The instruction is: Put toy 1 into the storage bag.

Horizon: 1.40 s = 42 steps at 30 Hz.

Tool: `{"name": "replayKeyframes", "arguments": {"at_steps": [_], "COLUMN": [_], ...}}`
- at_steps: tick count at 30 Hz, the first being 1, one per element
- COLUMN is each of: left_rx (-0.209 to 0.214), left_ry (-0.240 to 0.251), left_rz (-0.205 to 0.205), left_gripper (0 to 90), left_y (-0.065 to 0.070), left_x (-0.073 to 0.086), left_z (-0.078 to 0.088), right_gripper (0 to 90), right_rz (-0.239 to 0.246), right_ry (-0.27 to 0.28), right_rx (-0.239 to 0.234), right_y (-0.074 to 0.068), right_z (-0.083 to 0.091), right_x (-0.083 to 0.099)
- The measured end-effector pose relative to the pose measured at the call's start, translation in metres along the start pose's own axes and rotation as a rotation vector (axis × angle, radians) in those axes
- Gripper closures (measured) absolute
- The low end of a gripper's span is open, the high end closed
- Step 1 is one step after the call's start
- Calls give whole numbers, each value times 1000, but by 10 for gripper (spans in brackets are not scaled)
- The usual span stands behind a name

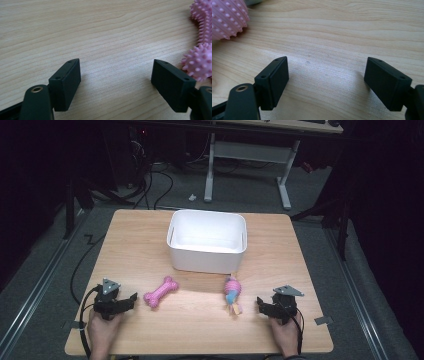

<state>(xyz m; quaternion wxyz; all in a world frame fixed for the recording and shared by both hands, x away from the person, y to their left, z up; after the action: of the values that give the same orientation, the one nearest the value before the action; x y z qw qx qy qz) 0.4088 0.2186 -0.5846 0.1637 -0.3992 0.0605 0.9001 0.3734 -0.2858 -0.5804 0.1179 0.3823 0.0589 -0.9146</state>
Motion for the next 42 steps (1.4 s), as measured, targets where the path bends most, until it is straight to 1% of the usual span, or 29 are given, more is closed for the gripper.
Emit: {"name": "replayKeyframes", "arguments": {"at_steps": [8,9,11,16,22,23,24,26,32,35,37,39,40,41,42], "left_rx": [8,15,23,41,43,46,59,59,50,62,64,68,79,91,89], "left_ry": [-1,-4,-8,-10,-11,-11,-13,-17,-12,-11,-8,-6,-6,-2,15], "left_rz": [-2,-6,-24,-33,-36,-39,-51,-53,-32,-22,-18,-14,-8,-6,-9], "left_gripper": [237,227,178,158,155,158,153,144,170,185,190,217,217,249,318], "left_y": [0,0,2,3,3,3,3,4,3,3,3,3,4,4,4], "left_x": [-1,-1,-1,-1,-1,-1,-1,-1,-2,-2,-1,0,1,2,2], "left_z": [-1,-2,-2,-3,-3,-3,-3,-3,-3,0,2,4,5,7,10], "right_gripper": [203,204,204,204,206,206,206,209,212,212,212,212,213,214,214], "right_rz": [3,2,5,8,9,9,10,10,14,12,12,13,15,13,15], "right_ry": [0,0,1,1,1,1,0,0,-1,0,-2,2,2,1,1], "right_rx": [0,0,-2,-5,-9,-9,-9,-13,-13,-14,-14,-15,-15,-15,-16], "right_y": [-1,-1,-1,-2,-3,-3,-3,-3,-3,-3,-3,-3,-3,-3,-3], "right_z": [0,0,0,-1,-1,-1,-1,-1,-1,-1,-1,-1,-1,-1,-1], "right_x": [0,0,0,-1,-1,-1,-1,-1,-1,-1,-1,-1,-1,-1,-1]}}
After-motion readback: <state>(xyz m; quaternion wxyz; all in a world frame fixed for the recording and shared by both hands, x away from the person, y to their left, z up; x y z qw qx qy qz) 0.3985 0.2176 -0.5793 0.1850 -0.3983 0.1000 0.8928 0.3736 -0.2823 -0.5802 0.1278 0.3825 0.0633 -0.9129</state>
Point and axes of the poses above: each handheld gripper's, and its own axes: z roughly backward along the jaws, x roughly out of its underside, y roughly to its right, the point moved 7 cm from there along -z, roughly forward along the jaws, and after that the axes turned 3 degrees about -x, right-handed, at the moved point
